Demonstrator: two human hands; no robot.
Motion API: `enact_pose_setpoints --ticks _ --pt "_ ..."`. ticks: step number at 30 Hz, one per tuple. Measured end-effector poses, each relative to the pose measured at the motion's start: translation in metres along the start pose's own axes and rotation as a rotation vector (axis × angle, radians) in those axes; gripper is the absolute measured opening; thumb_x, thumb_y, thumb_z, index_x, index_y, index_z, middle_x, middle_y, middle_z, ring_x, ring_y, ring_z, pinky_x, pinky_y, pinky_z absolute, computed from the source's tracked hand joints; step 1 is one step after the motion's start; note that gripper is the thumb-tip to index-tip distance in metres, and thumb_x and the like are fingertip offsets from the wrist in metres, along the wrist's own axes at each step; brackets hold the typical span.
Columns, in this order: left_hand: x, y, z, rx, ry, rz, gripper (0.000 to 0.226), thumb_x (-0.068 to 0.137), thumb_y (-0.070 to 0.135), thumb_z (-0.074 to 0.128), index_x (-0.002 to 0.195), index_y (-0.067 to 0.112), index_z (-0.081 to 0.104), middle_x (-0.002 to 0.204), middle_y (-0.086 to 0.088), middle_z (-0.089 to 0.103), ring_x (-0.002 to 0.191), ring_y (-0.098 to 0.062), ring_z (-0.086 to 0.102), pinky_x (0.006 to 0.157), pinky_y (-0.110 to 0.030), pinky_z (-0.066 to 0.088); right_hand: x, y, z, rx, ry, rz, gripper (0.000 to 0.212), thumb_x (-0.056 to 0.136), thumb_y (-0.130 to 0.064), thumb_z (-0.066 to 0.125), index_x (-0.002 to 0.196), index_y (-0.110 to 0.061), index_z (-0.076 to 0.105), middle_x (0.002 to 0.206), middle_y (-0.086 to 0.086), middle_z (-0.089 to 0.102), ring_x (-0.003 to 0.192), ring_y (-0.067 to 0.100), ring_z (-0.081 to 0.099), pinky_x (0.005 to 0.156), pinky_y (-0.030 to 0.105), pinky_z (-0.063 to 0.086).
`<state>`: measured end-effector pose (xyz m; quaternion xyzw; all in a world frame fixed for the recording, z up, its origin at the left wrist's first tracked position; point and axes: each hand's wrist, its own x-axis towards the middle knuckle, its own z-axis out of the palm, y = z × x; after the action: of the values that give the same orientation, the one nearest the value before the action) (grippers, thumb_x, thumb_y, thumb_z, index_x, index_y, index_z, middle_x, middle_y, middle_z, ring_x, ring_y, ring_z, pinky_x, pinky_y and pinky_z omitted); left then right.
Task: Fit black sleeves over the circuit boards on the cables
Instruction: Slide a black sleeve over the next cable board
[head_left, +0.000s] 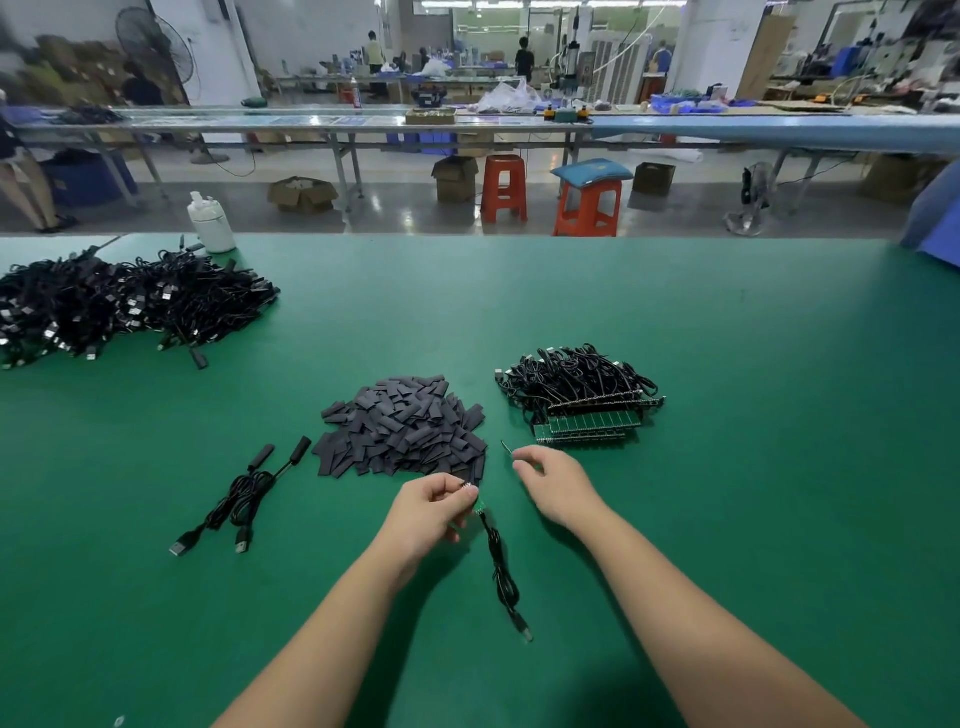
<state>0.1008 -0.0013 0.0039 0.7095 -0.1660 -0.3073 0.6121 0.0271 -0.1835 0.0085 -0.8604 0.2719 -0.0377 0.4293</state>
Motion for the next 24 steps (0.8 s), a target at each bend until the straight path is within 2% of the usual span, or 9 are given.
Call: enact_pose_setpoints --ticks 2,5,8,10,13,16,17,19,24 --pt "0.002 -0.001 0.000 -0.033 -0.004 -0.009 0.014 0.091 0.013 0.068 0.088 0.000 0.068 0.074 -0.007 0.067 0.059 -0.013 0.056 0.053 -0.027 0.047 -0.007 -0.003 0.009 0.166 -0.146 0.027 0.028 0.104 -0.036 0.047 0.114 -0.021 0.068 0.104 -0.004 0.071 0.098 0.013 0.067 0.094 0.034 0.054" --pt "0.005 -0.003 0.002 -0.064 0.029 -0.014 0.013 0.091 0.011 0.068 0.091 -0.002 0.068 0.076 -0.008 0.069 0.056 -0.013 0.054 0.049 -0.025 0.044 -0.019 -0.007 0.024 0.430 -0.341 0.078 0.034 0.104 -0.038 0.048 0.104 -0.012 0.070 0.086 0.005 0.073 0.082 0.020 0.071 0.077 0.030 0.058" --pt "0.010 -0.007 0.000 -0.013 0.077 -0.023 0.013 0.090 0.015 0.069 0.083 0.004 0.071 0.071 -0.004 0.068 0.052 -0.013 0.041 0.048 -0.022 0.034 -0.024 -0.006 0.034 0.415 -0.291 0.038 0.024 0.102 -0.027 0.053 0.092 -0.013 0.071 0.064 0.002 0.056 0.053 0.012 0.054 0.053 0.026 0.050" --pt "0.013 -0.012 -0.002 0.051 0.078 -0.042 0.020 0.091 0.021 0.068 0.076 0.009 0.072 0.067 -0.003 0.065 0.054 -0.017 0.037 0.050 -0.024 0.031 -0.024 -0.005 0.036 0.331 -0.241 0.028 0.025 0.100 -0.026 0.054 0.085 -0.019 0.072 0.059 -0.003 0.048 0.047 0.008 0.044 0.046 0.022 0.040" --pt "0.020 -0.019 -0.009 0.257 0.224 -0.041 0.026 0.092 0.028 0.064 0.071 0.014 0.071 0.065 -0.002 0.065 0.060 -0.016 0.049 0.058 -0.027 0.036 -0.022 0.000 0.035 0.268 -0.204 0.047 0.027 0.100 -0.028 0.054 0.082 -0.020 0.072 0.062 -0.005 0.054 0.047 0.004 0.045 0.049 0.020 0.037" --pt "0.025 -0.026 -0.025 0.584 0.427 0.023 0.014 0.091 0.029 0.062 0.079 0.025 0.067 0.079 0.007 0.069 0.078 -0.016 0.063 0.065 -0.025 0.045 -0.022 0.007 0.034 0.272 -0.195 0.061 0.026 0.100 -0.026 0.053 0.088 -0.015 0.074 0.072 -0.007 0.067 0.055 0.009 0.048 0.049 0.021 0.042" --pt "0.026 -0.028 -0.030 0.663 0.447 0.030 0.010 0.091 0.033 0.063 0.084 0.026 0.068 0.085 0.006 0.068 0.082 -0.018 0.063 0.070 -0.027 0.049 -0.022 0.008 0.034 0.306 -0.197 0.065 0.025 0.100 -0.023 0.053 0.090 -0.014 0.074 0.075 -0.006 0.070 0.056 0.010 0.049 0.048 0.022 0.043" --pt "0.028 -0.034 -0.037 0.795 0.431 0.008 0.020 0.089 0.044 0.064 0.098 0.027 0.068 0.096 0.004 0.065 0.088 -0.019 0.063 0.078 -0.032 0.052 -0.022 0.011 0.035 0.385 -0.196 0.077 0.023 0.100 -0.020 0.054 0.092 -0.011 0.073 0.078 -0.003 0.070 0.057 0.011 0.051 0.049 0.024 0.047" --pt "0.028 -0.041 -0.034 0.959 0.392 0.010 0.044 0.081 0.064 0.064 0.110 0.032 0.065 0.104 0.006 0.055 0.093 -0.018 0.061 0.075 -0.030 0.049 -0.025 0.015 0.041 0.468 -0.153 0.082 0.021 0.101 -0.017 0.054 0.094 -0.011 0.072 0.070 -0.002 0.062 0.055 0.010 0.050 0.051 0.025 0.049"
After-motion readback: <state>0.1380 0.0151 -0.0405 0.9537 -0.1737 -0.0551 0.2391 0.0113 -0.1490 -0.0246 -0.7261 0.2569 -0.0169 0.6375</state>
